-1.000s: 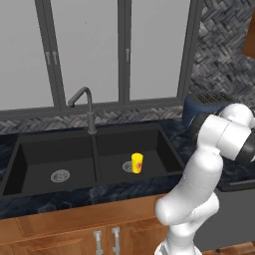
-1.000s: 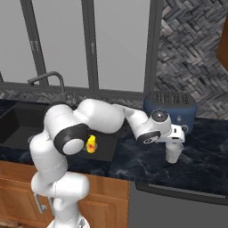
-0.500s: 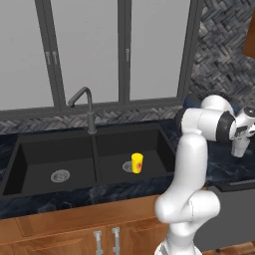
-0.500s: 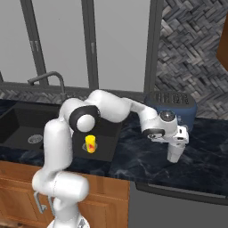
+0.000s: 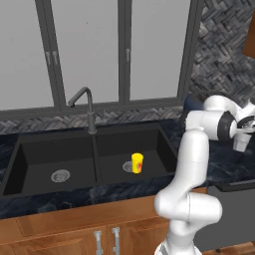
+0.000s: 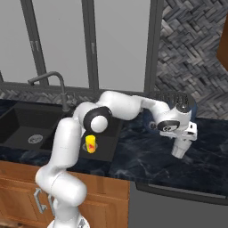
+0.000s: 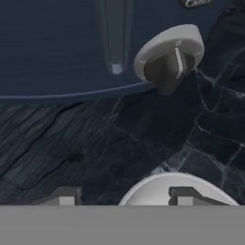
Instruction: Place the glass cup in the left basin and the cup in the right basin of the sink.
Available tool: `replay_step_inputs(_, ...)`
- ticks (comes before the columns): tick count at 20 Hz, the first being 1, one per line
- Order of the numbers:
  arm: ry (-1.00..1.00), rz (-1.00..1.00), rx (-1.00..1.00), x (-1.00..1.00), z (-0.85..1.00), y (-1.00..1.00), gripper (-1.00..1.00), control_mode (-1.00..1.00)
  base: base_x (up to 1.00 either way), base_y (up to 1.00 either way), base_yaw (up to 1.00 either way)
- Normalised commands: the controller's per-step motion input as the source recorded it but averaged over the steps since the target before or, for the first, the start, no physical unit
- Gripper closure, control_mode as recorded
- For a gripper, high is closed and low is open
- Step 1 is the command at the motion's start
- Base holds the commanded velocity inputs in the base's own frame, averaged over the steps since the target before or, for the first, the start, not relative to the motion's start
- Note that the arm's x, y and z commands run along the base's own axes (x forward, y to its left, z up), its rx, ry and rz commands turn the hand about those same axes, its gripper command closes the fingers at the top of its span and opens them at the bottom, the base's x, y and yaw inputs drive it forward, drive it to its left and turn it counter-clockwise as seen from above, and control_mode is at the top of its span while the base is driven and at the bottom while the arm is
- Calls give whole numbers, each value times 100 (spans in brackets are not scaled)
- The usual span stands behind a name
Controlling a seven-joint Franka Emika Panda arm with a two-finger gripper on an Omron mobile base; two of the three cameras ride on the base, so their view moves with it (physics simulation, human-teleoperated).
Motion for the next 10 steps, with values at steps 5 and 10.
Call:
replay_step_inputs(5,0,0,5,0,0,-1,100,-100,0,0,0)
replay_step_inputs(10,0,0,0,0,0,0,100,-100,0,0,0)
